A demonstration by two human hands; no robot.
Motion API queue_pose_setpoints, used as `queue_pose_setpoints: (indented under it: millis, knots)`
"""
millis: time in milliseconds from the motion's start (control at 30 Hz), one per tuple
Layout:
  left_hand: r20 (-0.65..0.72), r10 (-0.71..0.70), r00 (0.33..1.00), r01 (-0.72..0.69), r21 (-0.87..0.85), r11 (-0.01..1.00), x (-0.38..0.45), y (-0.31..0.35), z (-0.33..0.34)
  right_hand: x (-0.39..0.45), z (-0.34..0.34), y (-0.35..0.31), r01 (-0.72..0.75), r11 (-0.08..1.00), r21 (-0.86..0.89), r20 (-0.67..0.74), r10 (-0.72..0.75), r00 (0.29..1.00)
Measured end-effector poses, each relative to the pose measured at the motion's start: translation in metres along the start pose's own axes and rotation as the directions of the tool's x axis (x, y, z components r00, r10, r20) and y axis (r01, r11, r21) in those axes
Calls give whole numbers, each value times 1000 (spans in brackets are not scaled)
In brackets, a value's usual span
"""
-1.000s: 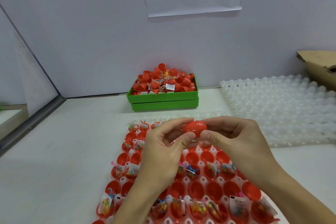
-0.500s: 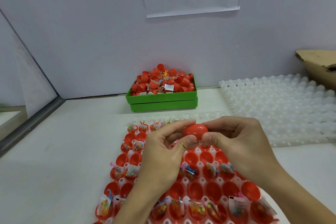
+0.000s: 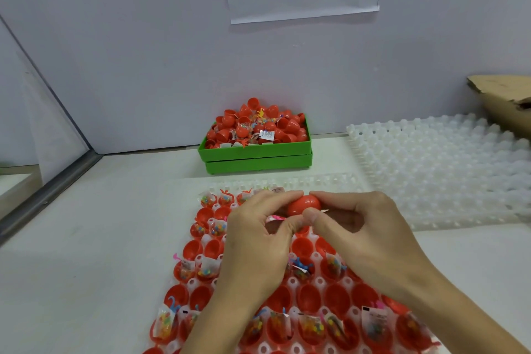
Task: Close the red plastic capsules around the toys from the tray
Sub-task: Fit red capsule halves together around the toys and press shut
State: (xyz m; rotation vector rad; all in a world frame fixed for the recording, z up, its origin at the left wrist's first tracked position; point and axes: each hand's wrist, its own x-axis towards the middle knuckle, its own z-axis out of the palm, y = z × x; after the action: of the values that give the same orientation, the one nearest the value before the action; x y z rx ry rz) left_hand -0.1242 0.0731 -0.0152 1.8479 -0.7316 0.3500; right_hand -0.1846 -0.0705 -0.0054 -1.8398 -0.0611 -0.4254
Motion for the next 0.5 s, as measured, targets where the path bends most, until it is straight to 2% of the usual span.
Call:
queue_pose_setpoints:
  millis: [100, 200, 500]
  knots:
    - [20, 183, 983, -182, 224, 957, -1, -2, 0, 0, 8, 2, -34, 999, 34, -21, 35, 999]
    - [48, 300, 953, -297, 346, 890, -1, -4, 0, 0, 11, 6, -78, 995, 63, -34, 80, 996]
    - [144, 420, 896, -440, 416, 796, -1, -8, -7, 1, 7, 11, -160, 930, 331, 91, 138, 986]
